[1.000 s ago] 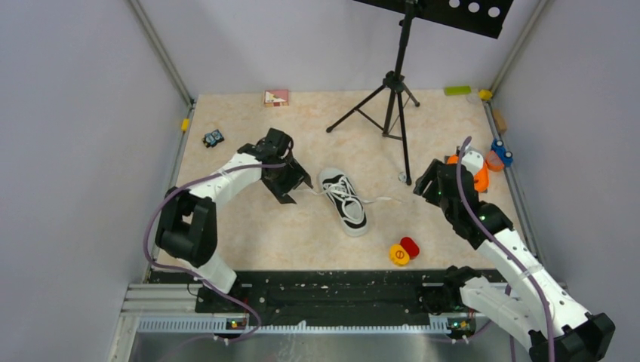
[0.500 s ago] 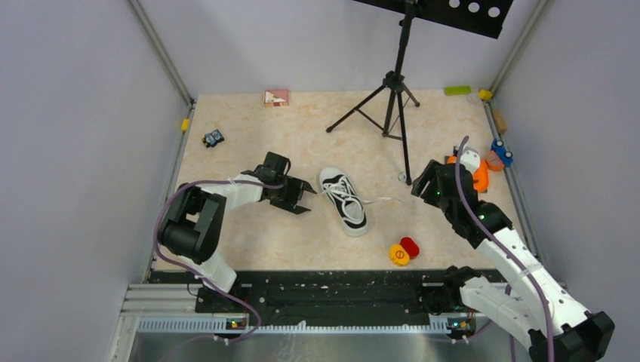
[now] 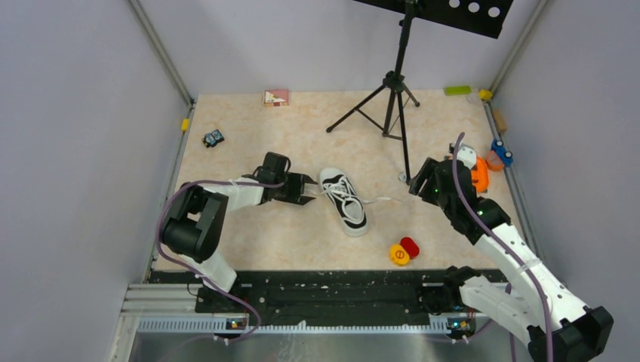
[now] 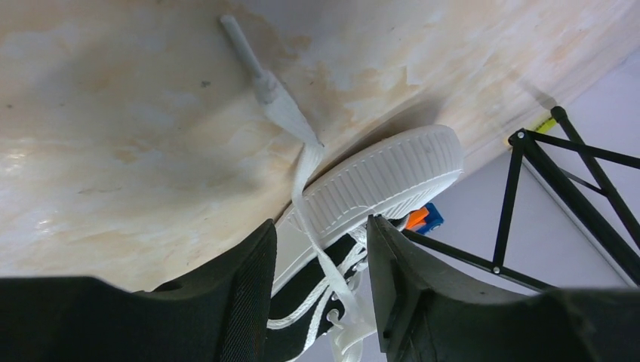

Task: Tie the shoes
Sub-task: Cross the shoelace with the shoelace.

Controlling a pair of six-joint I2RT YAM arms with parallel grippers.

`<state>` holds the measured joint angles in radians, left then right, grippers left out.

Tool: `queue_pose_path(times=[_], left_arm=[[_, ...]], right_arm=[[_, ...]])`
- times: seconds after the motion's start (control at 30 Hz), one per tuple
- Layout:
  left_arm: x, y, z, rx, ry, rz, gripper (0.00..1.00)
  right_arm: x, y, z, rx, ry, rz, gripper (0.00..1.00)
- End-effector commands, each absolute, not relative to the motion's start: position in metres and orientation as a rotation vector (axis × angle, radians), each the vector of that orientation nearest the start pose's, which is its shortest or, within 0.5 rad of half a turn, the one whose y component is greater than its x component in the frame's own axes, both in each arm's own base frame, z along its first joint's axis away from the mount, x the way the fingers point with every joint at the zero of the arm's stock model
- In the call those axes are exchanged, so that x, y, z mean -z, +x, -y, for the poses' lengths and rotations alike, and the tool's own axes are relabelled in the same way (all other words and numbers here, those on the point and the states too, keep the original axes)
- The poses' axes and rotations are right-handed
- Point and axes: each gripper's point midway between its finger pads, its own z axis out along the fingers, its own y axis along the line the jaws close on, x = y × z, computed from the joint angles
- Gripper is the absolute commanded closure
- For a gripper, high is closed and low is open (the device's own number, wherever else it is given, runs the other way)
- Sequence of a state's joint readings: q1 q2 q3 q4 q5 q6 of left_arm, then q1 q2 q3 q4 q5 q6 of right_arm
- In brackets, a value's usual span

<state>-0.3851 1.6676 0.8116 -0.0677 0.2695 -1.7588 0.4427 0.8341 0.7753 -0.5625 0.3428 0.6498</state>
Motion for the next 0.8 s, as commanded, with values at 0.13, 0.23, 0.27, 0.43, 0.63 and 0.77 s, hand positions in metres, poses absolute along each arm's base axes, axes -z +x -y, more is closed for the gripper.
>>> queue_pose_path(times=[0.13, 0.23, 0.27, 0.43, 0.63, 0.77], left_arm=[[-0.057, 0.344, 0.242, 1.069, -1.742, -2.261, 0.49], [-0.049, 0.339, 0.24, 1.062, -1.774, -2.254, 0.49], [-0.048, 0.34, 0.241, 1.071, -1.776, -2.254, 0.49], [-0.047, 0.346, 0.245, 1.085, -1.747, -2.223, 0.5], [-0.047, 0.343, 0.241, 1.069, -1.761, -2.202, 0.66], [-0.047, 0.342, 0.237, 1.053, -1.749, -2.189, 0.71]], right_arm=[[-0.212, 0.273, -0.089, -0.299, 0.409, -2.044, 0.4], [-0.213, 0.273, -0.089, -0.304, 0.41, -2.042, 0.41], [-0.212, 0.273, -0.089, -0.302, 0.408, -2.044, 0.41], [-0.214, 0.273, -0.089, -0.304, 0.405, -2.041, 0.41], [-0.214, 0.272, -0.089, -0.307, 0.406, -2.042, 0.41], [-0.213, 0.271, -0.09, -0.315, 0.408, -2.045, 0.41]])
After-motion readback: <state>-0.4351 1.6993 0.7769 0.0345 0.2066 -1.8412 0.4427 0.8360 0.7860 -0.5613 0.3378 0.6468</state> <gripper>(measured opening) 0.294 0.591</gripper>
